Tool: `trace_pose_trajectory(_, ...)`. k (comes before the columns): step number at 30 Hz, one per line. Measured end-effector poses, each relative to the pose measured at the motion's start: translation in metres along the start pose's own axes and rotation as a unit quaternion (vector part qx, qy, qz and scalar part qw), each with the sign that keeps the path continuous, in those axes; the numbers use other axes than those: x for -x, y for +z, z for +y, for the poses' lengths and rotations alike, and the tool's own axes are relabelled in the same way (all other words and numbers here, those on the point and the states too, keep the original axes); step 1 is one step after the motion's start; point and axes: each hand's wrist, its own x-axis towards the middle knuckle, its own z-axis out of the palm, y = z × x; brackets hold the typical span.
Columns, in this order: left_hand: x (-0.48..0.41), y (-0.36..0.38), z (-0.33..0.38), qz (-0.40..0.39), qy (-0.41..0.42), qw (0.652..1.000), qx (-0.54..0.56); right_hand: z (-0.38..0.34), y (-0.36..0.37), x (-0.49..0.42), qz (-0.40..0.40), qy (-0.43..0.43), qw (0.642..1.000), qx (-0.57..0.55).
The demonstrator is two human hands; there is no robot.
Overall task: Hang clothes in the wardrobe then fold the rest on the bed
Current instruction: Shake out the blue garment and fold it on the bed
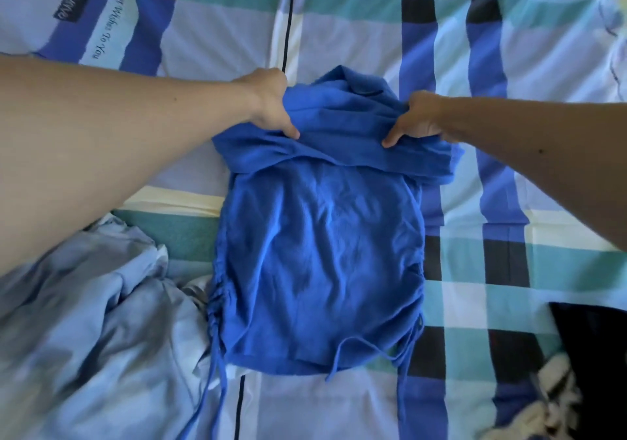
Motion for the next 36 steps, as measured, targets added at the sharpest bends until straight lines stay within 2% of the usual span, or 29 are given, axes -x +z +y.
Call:
trace_pose_trajectory(1,0.011,-0.001,-0.002,0.028,0.024,0.999,0.002,0.0,0.002,0.008,0.022,-0.02,1.0,0.008)
trace_pose_trajectory(3,0.039,-0.003,-0.004,0.12,0.1,0.988,-0.014,0.0,0.005,0.034,0.114,-0.099,0.987,0.057)
trace_pose_trajectory(6,0.098,0.0,-0.012,0.237,0.23,0.944,-0.018,0.024,0.016,0.085,0.244,-0.231,0.939,0.075)
trace_pose_trajectory(8,0.141,0.01,-0.022,0.276,0.306,0.91,-0.05,0.047,0.029,0.123,0.282,-0.286,0.914,0.061)
trace_pose_trajectory(9,0.164,0.018,-0.026,0.273,0.339,0.897,-0.077,0.06,0.037,0.143,0.279,-0.303,0.908,0.077)
trace_pose_trajectory(11,0.21,0.042,-0.033,0.22,0.389,0.886,-0.126,0.087,0.059,0.179,0.228,-0.324,0.904,0.158)
trace_pose_trajectory(14,0.264,0.084,-0.046,0.097,0.401,0.9,-0.139,0.128,0.095,0.216,0.061,-0.279,0.922,0.263)
trace_pose_trajectory(16,0.278,0.101,-0.054,0.08,0.385,0.913,-0.108,0.141,0.105,0.228,0.012,-0.229,0.945,0.234)
trace_pose_trajectory(19,0.269,0.108,-0.049,0.137,0.323,0.936,-0.017,0.14,0.107,0.225,0.086,-0.17,0.976,0.109)
trace_pose_trajectory(21,0.25,0.115,-0.043,0.189,0.214,0.957,0.045,0.129,0.106,0.212,0.137,-0.102,0.985,0.005)
trace_pose_trajectory(23,0.231,0.12,-0.037,0.194,0.065,0.97,0.133,0.117,0.104,0.2,0.121,-0.008,0.987,-0.102)
trace_pose_trajectory(26,0.212,0.119,-0.025,0.11,-0.12,0.939,0.304,0.106,0.108,0.186,0.051,0.074,0.974,-0.209)
trace_pose_trajectory(28,0.2,0.118,-0.024,0.047,-0.199,0.912,0.355,0.102,0.109,0.181,0.007,0.088,0.963,-0.254)
trace_pose_trajectory(30,0.196,0.115,-0.023,0.011,-0.247,0.883,0.399,0.099,0.111,0.18,-0.058,0.102,0.951,-0.285)
trace_pose_trajectory(32,0.197,0.11,-0.024,-0.032,-0.259,0.87,0.419,0.1,0.114,0.181,-0.112,0.117,0.941,-0.297)
trace_pose_trajectory(36,0.211,0.093,-0.028,-0.097,-0.2,0.873,0.433,0.107,0.123,0.188,-0.137,0.116,0.911,-0.372)
